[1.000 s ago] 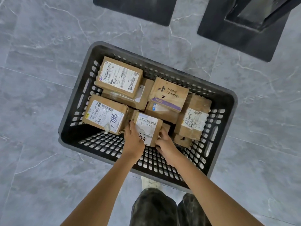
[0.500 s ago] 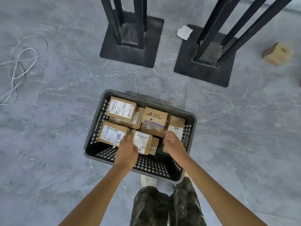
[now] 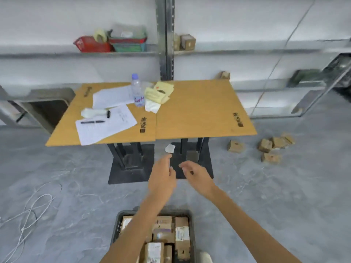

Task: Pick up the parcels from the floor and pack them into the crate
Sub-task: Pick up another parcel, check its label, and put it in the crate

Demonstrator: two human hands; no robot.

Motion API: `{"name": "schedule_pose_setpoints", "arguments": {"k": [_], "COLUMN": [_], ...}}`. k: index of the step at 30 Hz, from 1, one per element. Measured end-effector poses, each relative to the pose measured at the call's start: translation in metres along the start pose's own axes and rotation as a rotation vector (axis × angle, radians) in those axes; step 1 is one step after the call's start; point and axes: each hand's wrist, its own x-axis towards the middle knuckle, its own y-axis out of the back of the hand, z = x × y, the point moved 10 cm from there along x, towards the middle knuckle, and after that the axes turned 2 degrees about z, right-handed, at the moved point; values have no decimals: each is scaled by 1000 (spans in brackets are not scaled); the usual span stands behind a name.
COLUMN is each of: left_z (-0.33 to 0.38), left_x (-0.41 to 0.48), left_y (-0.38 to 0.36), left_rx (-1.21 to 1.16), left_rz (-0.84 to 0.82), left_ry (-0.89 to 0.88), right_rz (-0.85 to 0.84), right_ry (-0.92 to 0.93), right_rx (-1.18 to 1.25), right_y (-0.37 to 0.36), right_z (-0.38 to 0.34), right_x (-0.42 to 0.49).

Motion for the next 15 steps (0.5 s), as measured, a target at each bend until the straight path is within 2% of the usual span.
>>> {"name": "schedule_pose_setpoints", "arguments": {"k": [4, 7, 10, 15], "left_z": [118, 192, 263, 354], "left_x": [6, 3, -5, -23], "left_y": [31, 30, 14, -42], "left_rx": [-17, -33, -35, -76], "left_rz": [-2, -4, -41, -185], "left_ry": [-241, -385, -507, -641], "right_rz": [207, 334, 464, 629], "right_ry": [110, 153, 152, 84], "right_rx": [-21, -35, -61, -84], "right_y": [116, 190, 260, 367], "right_z": [-54, -68, -57, 6], "right_x": [-36, -70, -108, -169]}}
